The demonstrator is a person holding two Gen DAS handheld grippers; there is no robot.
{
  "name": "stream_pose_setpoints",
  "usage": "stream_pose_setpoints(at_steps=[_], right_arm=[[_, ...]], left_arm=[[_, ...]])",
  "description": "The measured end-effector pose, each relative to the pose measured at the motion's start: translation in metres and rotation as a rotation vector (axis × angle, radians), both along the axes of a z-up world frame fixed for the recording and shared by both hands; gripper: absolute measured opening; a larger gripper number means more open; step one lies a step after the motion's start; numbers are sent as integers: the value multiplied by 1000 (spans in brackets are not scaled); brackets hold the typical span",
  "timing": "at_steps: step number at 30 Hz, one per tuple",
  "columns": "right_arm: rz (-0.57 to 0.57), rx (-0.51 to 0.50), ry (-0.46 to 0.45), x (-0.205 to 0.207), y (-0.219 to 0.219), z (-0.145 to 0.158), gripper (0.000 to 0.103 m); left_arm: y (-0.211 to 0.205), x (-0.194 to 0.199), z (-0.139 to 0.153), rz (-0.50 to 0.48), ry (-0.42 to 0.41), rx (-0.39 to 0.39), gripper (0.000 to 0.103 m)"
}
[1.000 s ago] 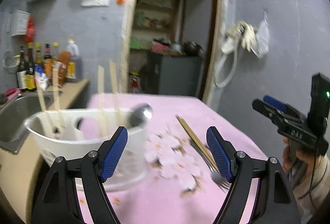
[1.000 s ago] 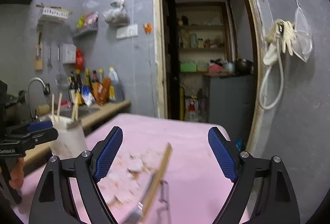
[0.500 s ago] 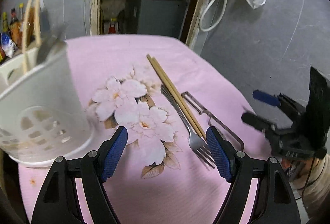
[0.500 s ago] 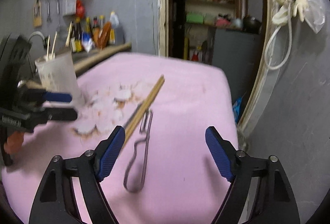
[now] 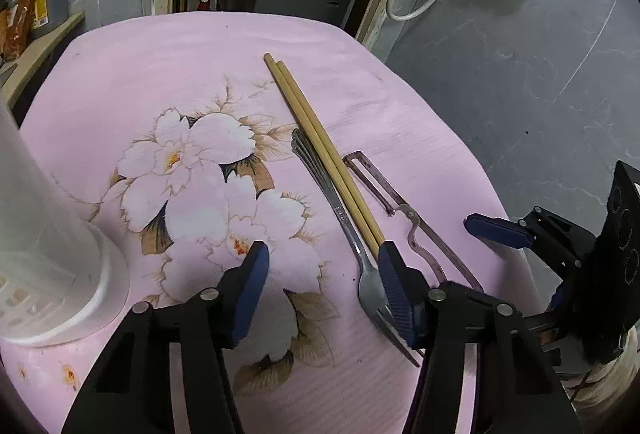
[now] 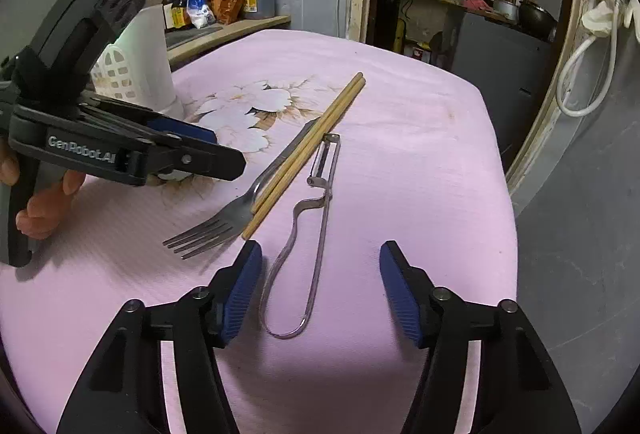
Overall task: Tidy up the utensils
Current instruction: 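Close the left gripper on the metal fork while the right gripper closes on the peeler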
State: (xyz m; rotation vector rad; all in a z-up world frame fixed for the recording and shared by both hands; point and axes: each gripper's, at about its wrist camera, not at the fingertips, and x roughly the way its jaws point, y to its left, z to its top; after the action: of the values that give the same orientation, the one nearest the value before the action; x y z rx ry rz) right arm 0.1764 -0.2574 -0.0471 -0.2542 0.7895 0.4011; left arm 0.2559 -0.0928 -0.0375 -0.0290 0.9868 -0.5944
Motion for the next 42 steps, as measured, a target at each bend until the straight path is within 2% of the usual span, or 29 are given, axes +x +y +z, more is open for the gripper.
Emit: stream_pose_setpoints(at_steps=[3,8,11,17,21,36,42], right_arm=[[-6,-11,-3,2,-2,0,49],[-29,-32,-20,6,-7,1,28],[-43,-21,-21,11,-12,2,21],[-60,-14,-27,20,-14,4,21],[-82,-7,-35,24,-16,6,21],[-145,0,-39,20,-24,9,21],[-157,12,-12,9,-39,10,22]], left_arm=[[0,3,0,-6,16,-8,43],[-4,9,-3,-9,28,5,32],[-6,11,-4,-6,31,15,27],[-19,22,-8,-4,40,17,20],[-24,26,-10,-22,54,3,9],[-7,21,-12,17,94,-26,5],[4,7,-9,-28,84,12,6]])
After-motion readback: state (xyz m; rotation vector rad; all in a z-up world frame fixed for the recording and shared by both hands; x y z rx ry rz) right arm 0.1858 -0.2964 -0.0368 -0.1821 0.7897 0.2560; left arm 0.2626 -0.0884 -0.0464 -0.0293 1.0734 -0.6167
